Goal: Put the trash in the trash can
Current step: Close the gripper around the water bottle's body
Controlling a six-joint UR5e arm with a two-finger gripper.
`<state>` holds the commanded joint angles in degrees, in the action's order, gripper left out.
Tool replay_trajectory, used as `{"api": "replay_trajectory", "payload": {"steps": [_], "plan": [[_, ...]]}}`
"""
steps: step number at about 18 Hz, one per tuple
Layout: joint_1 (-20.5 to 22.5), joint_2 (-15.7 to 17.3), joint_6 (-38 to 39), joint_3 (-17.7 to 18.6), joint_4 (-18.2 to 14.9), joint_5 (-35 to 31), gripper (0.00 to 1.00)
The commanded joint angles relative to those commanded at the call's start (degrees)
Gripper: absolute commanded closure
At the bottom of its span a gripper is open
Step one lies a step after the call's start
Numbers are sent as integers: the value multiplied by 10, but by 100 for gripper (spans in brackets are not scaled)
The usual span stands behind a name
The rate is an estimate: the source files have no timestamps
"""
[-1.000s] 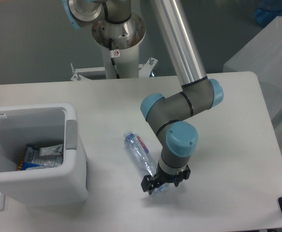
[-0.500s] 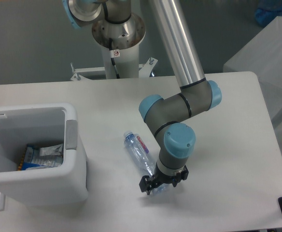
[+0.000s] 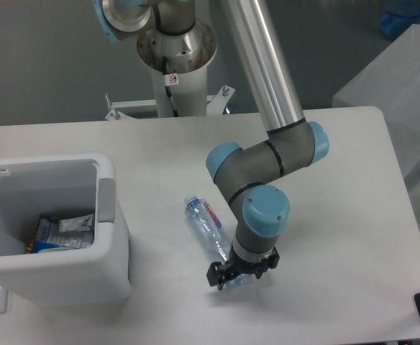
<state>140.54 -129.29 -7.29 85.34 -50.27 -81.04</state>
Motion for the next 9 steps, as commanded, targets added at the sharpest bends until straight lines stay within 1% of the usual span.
{"api": "replay_trajectory", "payload": {"steps": [3, 6, 9], "plan": [[0, 1, 0, 0, 0, 0, 18], [0, 1, 1, 1, 0, 0, 19], [0, 2, 4, 3, 0, 0, 24]]}}
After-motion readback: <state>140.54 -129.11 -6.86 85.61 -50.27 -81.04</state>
